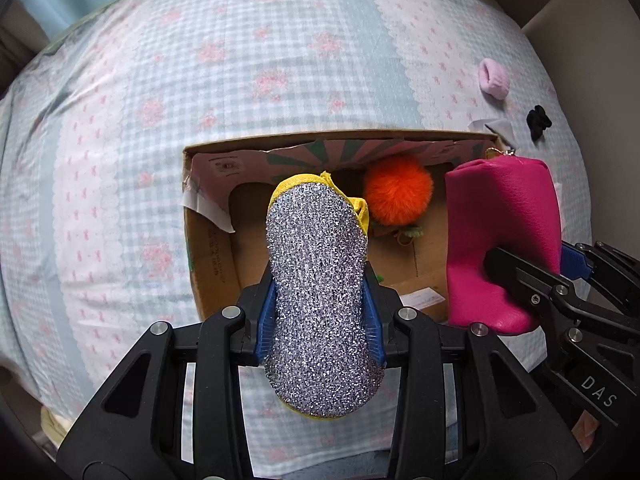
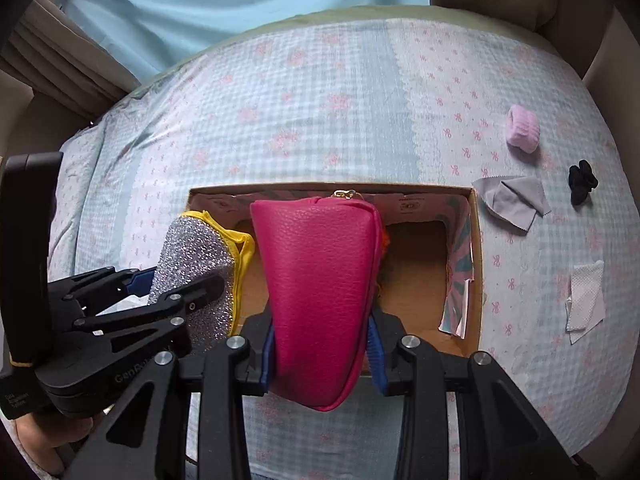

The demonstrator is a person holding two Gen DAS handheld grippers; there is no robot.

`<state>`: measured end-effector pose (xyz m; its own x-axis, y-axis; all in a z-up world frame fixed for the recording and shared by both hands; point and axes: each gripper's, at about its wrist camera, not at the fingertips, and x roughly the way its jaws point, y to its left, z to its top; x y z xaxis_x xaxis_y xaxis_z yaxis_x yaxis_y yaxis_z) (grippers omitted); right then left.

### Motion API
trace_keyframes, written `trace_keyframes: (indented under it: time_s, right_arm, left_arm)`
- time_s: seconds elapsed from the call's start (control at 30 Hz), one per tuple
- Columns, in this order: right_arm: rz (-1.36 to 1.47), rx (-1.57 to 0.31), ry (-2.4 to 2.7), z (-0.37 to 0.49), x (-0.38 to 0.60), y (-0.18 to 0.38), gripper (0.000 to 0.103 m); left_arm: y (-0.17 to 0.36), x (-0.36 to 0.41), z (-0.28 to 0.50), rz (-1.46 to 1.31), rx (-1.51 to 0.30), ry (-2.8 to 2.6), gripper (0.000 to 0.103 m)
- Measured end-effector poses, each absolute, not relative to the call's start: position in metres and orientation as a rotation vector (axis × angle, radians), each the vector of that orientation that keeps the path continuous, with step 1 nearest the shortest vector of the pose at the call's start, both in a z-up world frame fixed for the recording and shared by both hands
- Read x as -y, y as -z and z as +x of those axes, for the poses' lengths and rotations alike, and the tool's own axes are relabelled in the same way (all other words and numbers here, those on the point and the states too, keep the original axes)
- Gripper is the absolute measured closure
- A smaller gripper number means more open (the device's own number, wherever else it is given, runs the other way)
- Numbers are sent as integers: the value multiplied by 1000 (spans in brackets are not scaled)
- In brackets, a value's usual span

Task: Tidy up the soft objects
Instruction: 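Lower the sponge and pouch into the box and open both tools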

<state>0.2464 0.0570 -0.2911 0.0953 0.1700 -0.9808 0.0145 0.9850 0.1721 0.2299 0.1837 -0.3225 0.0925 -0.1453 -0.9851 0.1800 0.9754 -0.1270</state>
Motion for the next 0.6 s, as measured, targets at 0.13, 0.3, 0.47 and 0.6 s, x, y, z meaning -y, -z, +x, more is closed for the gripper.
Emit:
trace_keyframes:
  time_s: [0.13,0.3,0.47,0.6]
  right_arm:
    - [142,-1547,-69,256,-49,317,69]
    - [169,-1612,-23,266,-36,342,69]
    - [178,-1662,-9,269,-32,358,69]
    - [192,-1687,-2,270,-30,365,69]
  left_arm:
    - [347,-181,245,58,-1510,231,69]
    - [373,-175,255,116,-1561,243,69]
    - [389,-172,253,154,-1589,257,67]
    - [397,-173,252,149,-1605,258,67]
